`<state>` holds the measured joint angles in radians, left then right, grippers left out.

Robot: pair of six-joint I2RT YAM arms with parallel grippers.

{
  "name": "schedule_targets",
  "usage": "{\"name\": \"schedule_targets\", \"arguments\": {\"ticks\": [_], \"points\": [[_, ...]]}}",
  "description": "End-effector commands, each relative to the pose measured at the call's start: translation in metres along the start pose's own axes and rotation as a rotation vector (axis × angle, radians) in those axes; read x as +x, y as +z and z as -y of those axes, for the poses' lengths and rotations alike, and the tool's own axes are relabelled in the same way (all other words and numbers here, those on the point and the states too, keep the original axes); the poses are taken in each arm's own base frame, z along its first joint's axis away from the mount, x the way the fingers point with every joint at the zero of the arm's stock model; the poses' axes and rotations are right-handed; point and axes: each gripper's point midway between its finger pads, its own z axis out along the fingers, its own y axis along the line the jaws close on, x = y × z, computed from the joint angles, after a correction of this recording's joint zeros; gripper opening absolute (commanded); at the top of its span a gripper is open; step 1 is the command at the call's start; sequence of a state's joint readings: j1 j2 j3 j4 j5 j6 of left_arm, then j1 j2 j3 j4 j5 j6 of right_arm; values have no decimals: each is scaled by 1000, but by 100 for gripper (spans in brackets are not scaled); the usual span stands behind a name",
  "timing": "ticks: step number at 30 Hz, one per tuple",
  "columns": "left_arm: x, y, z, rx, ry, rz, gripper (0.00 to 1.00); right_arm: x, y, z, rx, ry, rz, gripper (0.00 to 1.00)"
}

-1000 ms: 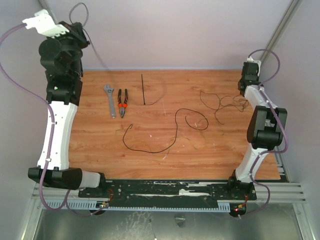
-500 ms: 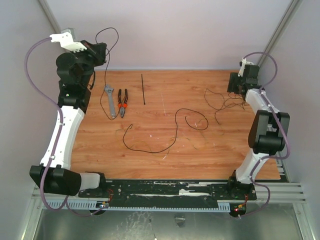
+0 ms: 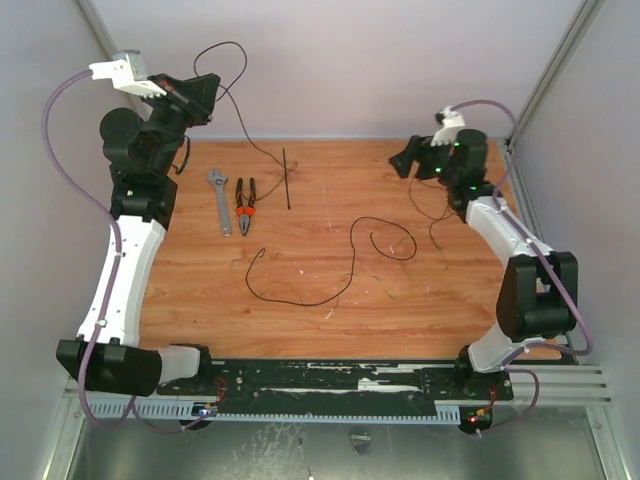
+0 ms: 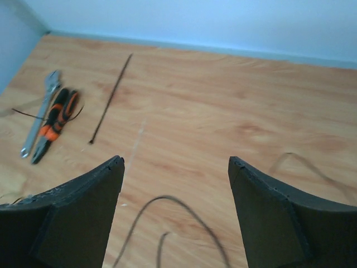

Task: Zip-tie the wires
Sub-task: Place the cable at the center of the board.

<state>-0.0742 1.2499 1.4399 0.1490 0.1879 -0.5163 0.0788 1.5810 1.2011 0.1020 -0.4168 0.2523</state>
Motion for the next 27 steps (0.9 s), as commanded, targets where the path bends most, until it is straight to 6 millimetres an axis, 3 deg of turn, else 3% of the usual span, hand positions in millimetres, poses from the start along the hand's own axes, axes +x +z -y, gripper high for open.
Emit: {"name": "schedule_targets", "arguments": {"ticks": [1,8,16,21,27], "points": [[-24,8,48,186,-79,52,0,29,26,-48,-94,68,-48,77],[-16,35,89,288,-120,46,0,61,41,-93,-230,75,-86,82],[-4,54,121,333,-174,61,0,103,61,-111,-247,149,-87,91],[1,56,144,379,-202,59,0,112,81,-137,-308,180,-46,92],[-18,46,168,435,-215,85,0,115,105,-110,-160,161,18,89]]}}
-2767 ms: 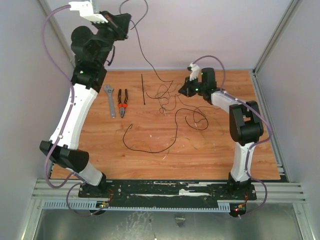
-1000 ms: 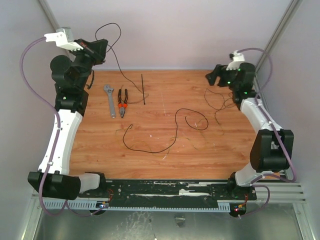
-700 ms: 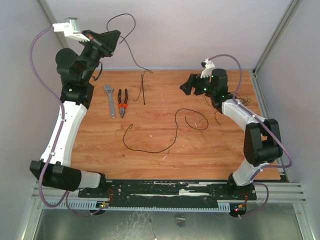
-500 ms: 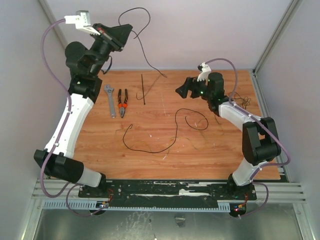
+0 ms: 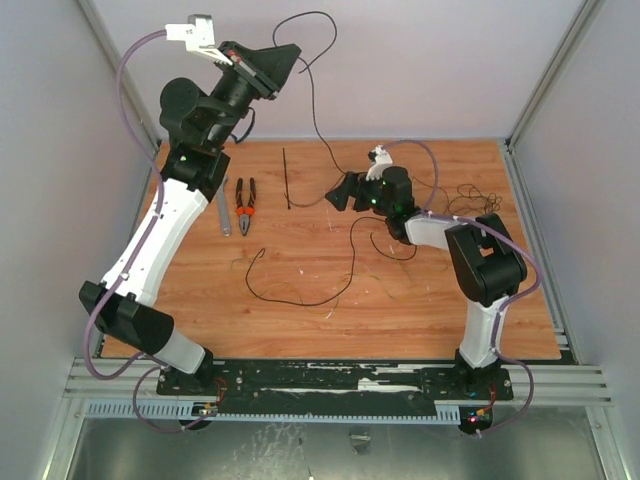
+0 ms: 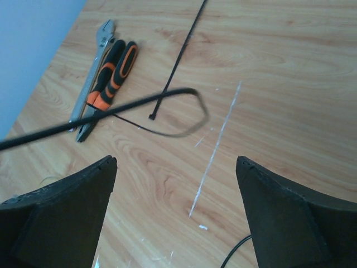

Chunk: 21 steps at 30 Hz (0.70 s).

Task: Zip-tie the wires
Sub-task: Place the cable at the center of the board.

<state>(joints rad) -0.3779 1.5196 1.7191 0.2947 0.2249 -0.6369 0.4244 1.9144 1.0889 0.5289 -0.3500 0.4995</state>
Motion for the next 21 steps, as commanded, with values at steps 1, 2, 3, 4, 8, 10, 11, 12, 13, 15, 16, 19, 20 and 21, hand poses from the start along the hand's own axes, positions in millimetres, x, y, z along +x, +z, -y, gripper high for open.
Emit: {"name": "schedule_targets", "arguments": {"ticks": [1,2,3,4,8,10,11,12,13,15,16,19,20,21], "points": [[-43,-2,44,97,13,102,0,-39,12,13,74,-30,165,88],[-46,-3,50,110,12,108,0,-40,14,15,75,-31,173,88],[-48,-5,55,119,10,111,0,-40,17,15,67,-29,177,88],[-50,-6,59,127,7,114,0,-40,21,13,47,-26,181,88],[-55,-11,69,144,3,124,0,-43,25,-2,-33,0,229,88],[-54,-11,69,143,1,124,0,-45,26,-13,-91,10,251,88],[-53,-11,69,142,0,121,0,-48,24,-18,-114,18,268,87],[-53,-11,69,143,0,120,0,-49,21,-24,-143,31,286,87],[-52,-11,68,140,0,116,0,-51,17,-28,-163,34,308,87],[-52,-11,68,138,1,114,0,-54,14,-30,-171,32,331,87],[-52,-11,68,137,2,115,0,-55,13,-28,-161,28,336,87],[-55,-13,71,141,3,121,0,-59,13,-26,-149,14,349,80],[-56,-13,72,141,5,125,0,-59,13,-27,-153,11,345,73],[-56,-14,72,140,8,125,0,-58,14,-28,-156,11,336,65]]}}
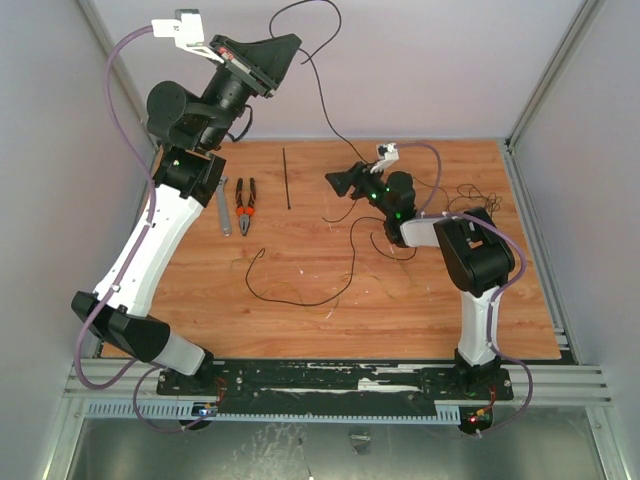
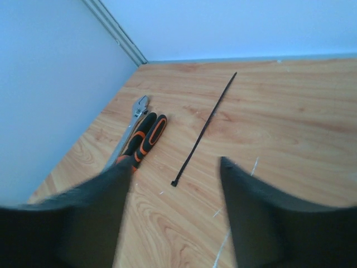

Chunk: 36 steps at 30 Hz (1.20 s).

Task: Zip-tie the wires
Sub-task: Place the cable at the center of the board.

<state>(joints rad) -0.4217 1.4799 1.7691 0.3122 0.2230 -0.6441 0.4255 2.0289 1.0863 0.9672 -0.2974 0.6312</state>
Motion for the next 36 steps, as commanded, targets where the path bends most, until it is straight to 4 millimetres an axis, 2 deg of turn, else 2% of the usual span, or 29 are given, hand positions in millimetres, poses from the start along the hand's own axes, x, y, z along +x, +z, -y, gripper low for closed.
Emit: {"name": "schedule_targets", "arguments": {"ticks": [1,3,8,11,13,14,15,17,20,23,26,29,31,33,36], "points": [[-27,-4,24,41,23,62,0,-9,2,-17,-53,-14,33,54],[-33,-4,20,7,53,71,0,-5,-2,-15,-45,-28,8,37],[-49,-9,-9,-175,169,90,0,-2,-31,-3,28,-76,-76,9],[-60,-25,-34,-311,233,108,0,3,-56,13,111,-125,-197,1],[-59,-40,-50,-389,262,106,0,7,-72,27,216,-171,-337,0],[-55,-49,-58,-427,272,100,0,19,-89,33,273,-186,-459,0],[-51,-58,-64,-457,279,93,0,19,-100,32,294,-210,-527,0],[-34,-81,-79,-518,274,67,0,15,-122,33,358,-247,-630,0],[-10,-121,-87,-538,227,85,0,11,-157,34,442,-292,-716,0],[16,-166,-93,-563,157,87,0,3,-190,43,565,-346,-743,0],[55,-204,-101,-585,53,33,0,-7,-222,50,673,-407,-744,0],[104,-233,-106,-579,-86,-51,0,-7,-235,33,620,-422,-778,0],[125,-254,-115,-620,-139,-65,0,1,-242,17,575,-412,-812,0],[133,-276,-125,-679,-155,-43,0,8,-247,5,543,-386,-828,0],[136,-306,-137,-766,-168,1,0,19,-260,6,569,-371,-886,0]]}}
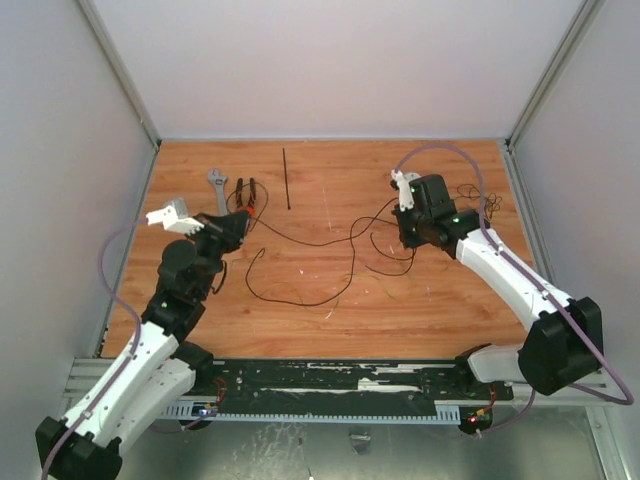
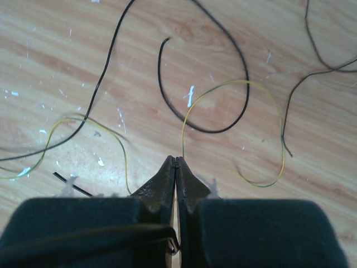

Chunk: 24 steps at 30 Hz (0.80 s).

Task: Zip-tie the wires
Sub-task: Place the cable at the center of the board.

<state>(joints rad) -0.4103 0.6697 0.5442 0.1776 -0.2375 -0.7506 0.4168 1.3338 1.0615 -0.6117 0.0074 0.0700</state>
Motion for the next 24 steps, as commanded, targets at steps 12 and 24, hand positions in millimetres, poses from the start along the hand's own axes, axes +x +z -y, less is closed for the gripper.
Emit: {"name": "schedule_targets", "arguments": {"ticks": [12,24], "points": [[77,-34,-99,-218,-276,-27,0,76,19,1,68,-21,-364,0],[84,-44,-127,-306,-237,-2,0,117,49,5,109,-50,-537,0]]}}
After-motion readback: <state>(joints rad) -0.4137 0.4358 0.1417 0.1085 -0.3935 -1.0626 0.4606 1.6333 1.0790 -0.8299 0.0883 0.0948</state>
